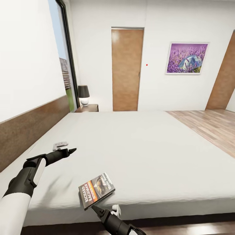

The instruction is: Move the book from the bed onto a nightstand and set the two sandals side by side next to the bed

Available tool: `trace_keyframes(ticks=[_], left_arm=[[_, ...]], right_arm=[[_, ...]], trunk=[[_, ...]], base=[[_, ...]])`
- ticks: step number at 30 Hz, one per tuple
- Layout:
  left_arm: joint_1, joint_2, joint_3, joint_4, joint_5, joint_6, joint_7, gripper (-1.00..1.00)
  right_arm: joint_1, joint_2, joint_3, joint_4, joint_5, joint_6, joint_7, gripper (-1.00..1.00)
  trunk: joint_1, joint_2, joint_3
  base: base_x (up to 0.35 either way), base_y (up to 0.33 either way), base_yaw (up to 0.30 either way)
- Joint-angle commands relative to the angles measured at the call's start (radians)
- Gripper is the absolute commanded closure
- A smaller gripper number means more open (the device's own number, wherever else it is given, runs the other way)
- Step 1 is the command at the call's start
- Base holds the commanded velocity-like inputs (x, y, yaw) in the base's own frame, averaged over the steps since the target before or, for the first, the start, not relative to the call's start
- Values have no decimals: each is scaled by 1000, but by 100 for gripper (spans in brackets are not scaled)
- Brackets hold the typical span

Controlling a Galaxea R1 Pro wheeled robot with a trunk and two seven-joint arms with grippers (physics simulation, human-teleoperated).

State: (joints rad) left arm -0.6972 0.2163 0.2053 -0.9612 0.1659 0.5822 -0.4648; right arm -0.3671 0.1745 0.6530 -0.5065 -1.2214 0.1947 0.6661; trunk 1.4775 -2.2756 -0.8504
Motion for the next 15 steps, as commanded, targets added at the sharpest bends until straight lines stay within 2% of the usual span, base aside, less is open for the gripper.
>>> trace_keyframes(ticks=[1, 15], left_arm=[[0, 0, 2, -1, 6, 8, -2, -100], [0, 0, 2, -1, 5, 6, -2, -100]], right_arm=[[-1, 0, 3, 1, -10, 7, 3, -100], [-1, 0, 3, -1, -10, 8, 3, -100]], trunk=[[0, 0, -1], [0, 0, -4]], base=[[0, 0, 13], [0, 0, 18]])
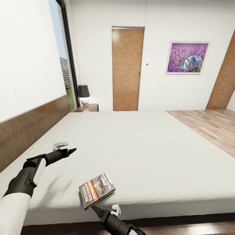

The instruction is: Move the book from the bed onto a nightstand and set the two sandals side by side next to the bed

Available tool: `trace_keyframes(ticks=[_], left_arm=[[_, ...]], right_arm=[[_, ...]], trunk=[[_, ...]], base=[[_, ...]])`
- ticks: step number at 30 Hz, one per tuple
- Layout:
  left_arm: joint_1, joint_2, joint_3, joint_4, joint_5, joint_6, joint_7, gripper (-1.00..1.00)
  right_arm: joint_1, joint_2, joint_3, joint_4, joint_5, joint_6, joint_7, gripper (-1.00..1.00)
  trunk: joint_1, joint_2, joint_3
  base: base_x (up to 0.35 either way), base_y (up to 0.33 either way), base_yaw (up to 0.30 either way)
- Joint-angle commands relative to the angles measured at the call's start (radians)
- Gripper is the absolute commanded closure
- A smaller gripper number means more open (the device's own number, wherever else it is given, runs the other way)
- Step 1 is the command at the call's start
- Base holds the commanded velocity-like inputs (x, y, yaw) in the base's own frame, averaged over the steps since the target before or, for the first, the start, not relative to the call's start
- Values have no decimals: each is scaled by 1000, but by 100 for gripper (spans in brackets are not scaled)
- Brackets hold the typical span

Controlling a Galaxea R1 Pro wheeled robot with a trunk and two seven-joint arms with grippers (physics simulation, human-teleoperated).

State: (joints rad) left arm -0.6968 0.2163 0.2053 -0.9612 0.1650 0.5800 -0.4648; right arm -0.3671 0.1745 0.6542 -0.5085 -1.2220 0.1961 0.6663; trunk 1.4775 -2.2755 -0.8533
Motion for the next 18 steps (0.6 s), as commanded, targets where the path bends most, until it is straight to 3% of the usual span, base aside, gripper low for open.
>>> trace_keyframes(ticks=[1, 18], left_arm=[[-1, 0, 2, -1, 6, 8, -2, -100], [-1, 0, 2, -1, 5, 8, -2, -100]], right_arm=[[-1, 0, 2, 1, -10, 6, 3, -100], [-1, 0, 2, 1, -10, 5, 3, -100]], trunk=[[0, 0, -2], [0, 0, -7]], base=[[0, 0, 64], [0, 0, 44]])
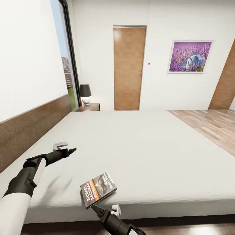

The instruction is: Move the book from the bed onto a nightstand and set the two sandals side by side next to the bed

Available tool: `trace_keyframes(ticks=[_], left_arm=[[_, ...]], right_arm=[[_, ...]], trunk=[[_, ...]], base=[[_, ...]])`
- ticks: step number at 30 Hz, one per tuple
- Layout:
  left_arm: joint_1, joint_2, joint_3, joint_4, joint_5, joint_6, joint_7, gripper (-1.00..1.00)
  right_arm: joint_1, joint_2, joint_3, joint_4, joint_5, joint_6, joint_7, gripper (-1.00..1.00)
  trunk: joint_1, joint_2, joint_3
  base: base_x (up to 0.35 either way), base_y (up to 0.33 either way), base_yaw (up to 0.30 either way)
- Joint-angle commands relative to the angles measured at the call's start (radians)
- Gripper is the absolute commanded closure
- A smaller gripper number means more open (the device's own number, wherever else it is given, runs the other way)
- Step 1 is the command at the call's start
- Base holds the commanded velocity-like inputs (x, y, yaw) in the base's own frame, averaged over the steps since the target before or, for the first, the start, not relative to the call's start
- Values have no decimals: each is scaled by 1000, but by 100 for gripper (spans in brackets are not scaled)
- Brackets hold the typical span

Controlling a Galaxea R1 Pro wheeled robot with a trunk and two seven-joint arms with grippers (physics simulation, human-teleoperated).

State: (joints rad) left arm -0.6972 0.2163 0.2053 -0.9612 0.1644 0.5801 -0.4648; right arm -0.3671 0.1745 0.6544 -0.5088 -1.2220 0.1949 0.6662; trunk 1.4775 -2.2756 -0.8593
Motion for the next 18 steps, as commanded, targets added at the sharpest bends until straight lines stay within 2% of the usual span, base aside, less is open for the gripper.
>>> trace_keyframes(ticks=[1, 12, 18], left_arm=[[-1, 0, 2, -1, 6, 8, -2, -100], [0, 0, 2, -1, 6, 9, -2, -100], [0, 0, 2, -1, 6, 9, -2, -100]], right_arm=[[-1, 0, 2, 1, -10, 6, 3, -100], [-1, 0, 3, -5, -10, 6, 3, -100], [-1, 0, 5, -16, -10, 6, 3, -100]], trunk=[[0, 0, -1], [0, 0, -1], [0, 0, -3]], base=[[0, 0, 7], [0, 0, 6], [0, 0, 99]])
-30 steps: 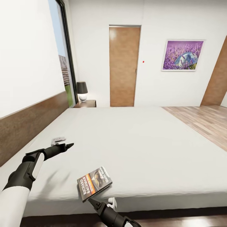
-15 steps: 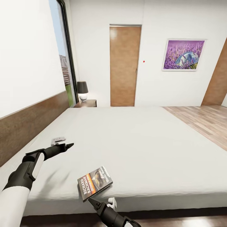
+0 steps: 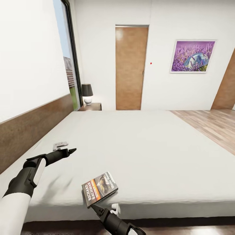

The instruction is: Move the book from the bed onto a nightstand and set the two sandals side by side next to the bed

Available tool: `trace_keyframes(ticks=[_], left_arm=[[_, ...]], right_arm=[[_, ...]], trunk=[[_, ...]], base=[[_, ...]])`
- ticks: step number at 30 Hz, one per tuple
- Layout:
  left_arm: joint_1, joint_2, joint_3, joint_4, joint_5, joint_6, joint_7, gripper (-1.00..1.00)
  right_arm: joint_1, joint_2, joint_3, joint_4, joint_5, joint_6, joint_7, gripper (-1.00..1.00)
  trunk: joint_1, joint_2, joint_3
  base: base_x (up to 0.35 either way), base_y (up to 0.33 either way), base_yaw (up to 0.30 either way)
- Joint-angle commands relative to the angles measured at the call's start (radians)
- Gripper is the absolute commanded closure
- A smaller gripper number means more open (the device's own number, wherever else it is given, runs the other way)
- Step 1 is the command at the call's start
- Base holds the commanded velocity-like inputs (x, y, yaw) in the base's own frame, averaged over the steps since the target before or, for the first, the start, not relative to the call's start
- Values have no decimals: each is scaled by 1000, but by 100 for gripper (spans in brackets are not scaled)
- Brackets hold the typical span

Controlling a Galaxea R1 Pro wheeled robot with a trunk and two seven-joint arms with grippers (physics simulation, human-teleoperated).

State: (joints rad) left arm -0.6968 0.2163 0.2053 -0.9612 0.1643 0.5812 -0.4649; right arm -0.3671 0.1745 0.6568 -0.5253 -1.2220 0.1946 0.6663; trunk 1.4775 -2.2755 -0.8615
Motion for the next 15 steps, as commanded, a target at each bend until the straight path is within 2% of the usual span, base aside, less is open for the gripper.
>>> trace_keyframes(ticks=[1, 6, 15], left_arm=[[-1, 0, 2, -1, 6, 8, -1, -100], [-1, 0, 2, -1, 6, 8, -1, -100], [-1, 0, 2, -1, 6, 8, -1, -100]], right_arm=[[-1, 0, 2, 0, -10, 6, 3, -100], [-1, 0, 3, -3, -10, 6, 3, -100], [-1, 0, 3, -4, -10, 6, 3, -100]], trunk=[[0, 0, -1], [0, 0, -3], [0, 0, -4]], base=[[0, 0, 159], [0, 0, 116], [0, 0, 33]])
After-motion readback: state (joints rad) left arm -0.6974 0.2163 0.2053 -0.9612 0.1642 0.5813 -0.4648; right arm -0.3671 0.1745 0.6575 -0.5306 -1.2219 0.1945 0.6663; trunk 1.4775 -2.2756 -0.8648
